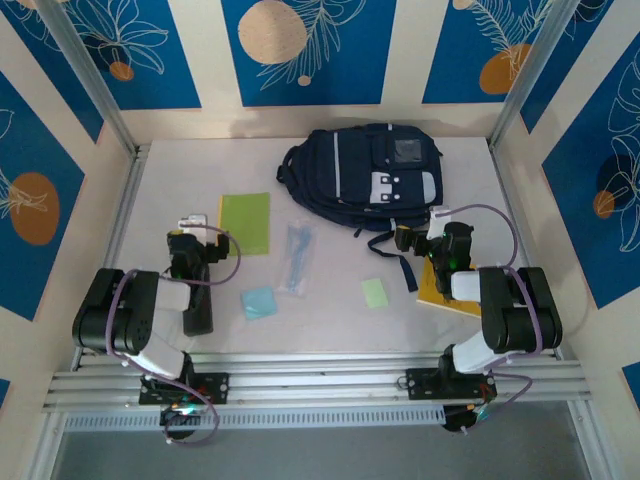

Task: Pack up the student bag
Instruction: Pick up the student bag from the top-center of the table.

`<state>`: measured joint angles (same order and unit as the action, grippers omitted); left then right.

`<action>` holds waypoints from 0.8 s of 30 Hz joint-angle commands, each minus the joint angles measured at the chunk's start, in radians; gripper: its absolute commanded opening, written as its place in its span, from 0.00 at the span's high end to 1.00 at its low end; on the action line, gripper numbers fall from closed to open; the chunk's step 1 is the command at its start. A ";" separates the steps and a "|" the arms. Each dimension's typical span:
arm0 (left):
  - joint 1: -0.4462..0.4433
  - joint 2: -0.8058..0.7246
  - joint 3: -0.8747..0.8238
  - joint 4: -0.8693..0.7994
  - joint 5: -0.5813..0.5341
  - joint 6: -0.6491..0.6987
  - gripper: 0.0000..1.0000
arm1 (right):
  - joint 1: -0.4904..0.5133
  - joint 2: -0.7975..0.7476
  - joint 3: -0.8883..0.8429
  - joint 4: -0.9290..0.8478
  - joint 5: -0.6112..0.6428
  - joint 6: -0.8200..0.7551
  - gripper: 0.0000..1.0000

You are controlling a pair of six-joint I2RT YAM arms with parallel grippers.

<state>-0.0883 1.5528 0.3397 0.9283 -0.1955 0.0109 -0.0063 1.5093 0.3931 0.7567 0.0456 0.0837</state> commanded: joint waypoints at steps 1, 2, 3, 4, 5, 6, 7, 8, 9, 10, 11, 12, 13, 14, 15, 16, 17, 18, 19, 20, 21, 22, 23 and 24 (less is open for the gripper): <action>-0.010 0.009 0.022 0.036 -0.015 0.018 0.00 | 0.003 0.012 0.029 0.037 0.005 0.008 0.01; -0.010 0.008 0.022 0.037 -0.015 0.018 0.00 | 0.003 0.012 0.029 0.037 0.005 0.008 0.01; -0.009 0.009 0.022 0.037 -0.015 0.018 0.00 | 0.003 0.012 0.030 0.037 0.005 0.008 0.01; -0.010 0.008 0.022 0.037 -0.014 0.018 0.00 | 0.003 0.012 0.029 0.038 0.007 0.008 0.01; -0.009 0.008 0.022 0.037 -0.014 0.018 0.00 | 0.002 0.012 0.028 0.038 0.007 0.008 0.01; -0.010 0.009 0.023 0.036 -0.014 0.018 0.00 | 0.003 0.012 0.030 0.038 0.007 0.008 0.01; -0.010 0.008 0.022 0.037 -0.014 0.018 0.00 | 0.003 0.012 0.029 0.037 0.006 0.008 0.01; -0.010 0.008 0.022 0.037 -0.015 0.018 0.00 | 0.002 0.012 0.029 0.037 0.005 0.008 0.01; -0.010 0.009 0.022 0.035 -0.015 0.018 0.00 | 0.001 0.012 0.029 0.037 0.005 0.009 0.01; -0.009 0.009 0.023 0.035 -0.014 0.018 0.00 | -0.001 0.014 0.031 0.035 0.001 0.010 0.01; -0.009 0.009 0.024 0.035 -0.014 0.017 0.00 | -0.004 0.013 0.032 0.034 -0.007 0.012 0.01; -0.009 0.010 0.024 0.033 -0.015 0.017 0.00 | -0.006 0.014 0.031 0.034 -0.010 0.013 0.01; -0.010 0.010 0.025 0.032 -0.012 0.017 0.00 | -0.006 0.013 0.032 0.034 -0.009 0.012 0.01; -0.008 0.010 0.025 0.031 -0.013 0.017 0.00 | -0.004 0.013 0.032 0.035 -0.008 0.013 0.01; -0.008 0.010 0.024 0.032 -0.013 0.017 0.00 | -0.005 0.014 0.031 0.036 -0.009 0.012 0.01; -0.009 0.010 0.024 0.031 -0.013 0.017 0.00 | -0.004 0.014 0.032 0.035 -0.009 0.012 0.01; -0.009 0.010 0.024 0.032 -0.013 0.017 0.00 | -0.004 0.013 0.032 0.035 -0.007 0.013 0.01; -0.008 0.009 0.023 0.032 -0.012 0.016 0.00 | -0.005 0.013 0.032 0.034 -0.007 0.013 0.01; -0.008 0.009 0.023 0.033 -0.011 0.016 0.00 | -0.005 0.013 0.032 0.035 -0.007 0.013 0.01; -0.008 0.009 0.022 0.035 -0.010 0.016 0.00 | -0.004 0.013 0.032 0.036 -0.008 0.013 0.01; -0.008 0.008 0.022 0.036 -0.010 0.016 0.00 | -0.005 0.012 0.031 0.035 -0.008 0.012 0.01; -0.008 0.008 0.021 0.036 -0.010 0.017 0.00 | -0.004 0.012 0.030 0.035 -0.008 0.013 0.01; -0.008 0.009 0.021 0.037 -0.010 0.017 0.00 | -0.006 0.012 0.030 0.036 -0.007 0.013 0.01; -0.008 0.009 0.020 0.036 -0.010 0.017 0.00 | -0.004 0.012 0.030 0.038 -0.008 0.013 0.01</action>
<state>-0.0883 1.5536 0.3412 0.9283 -0.1955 0.0109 -0.0078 1.5093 0.3946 0.7567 0.0452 0.0872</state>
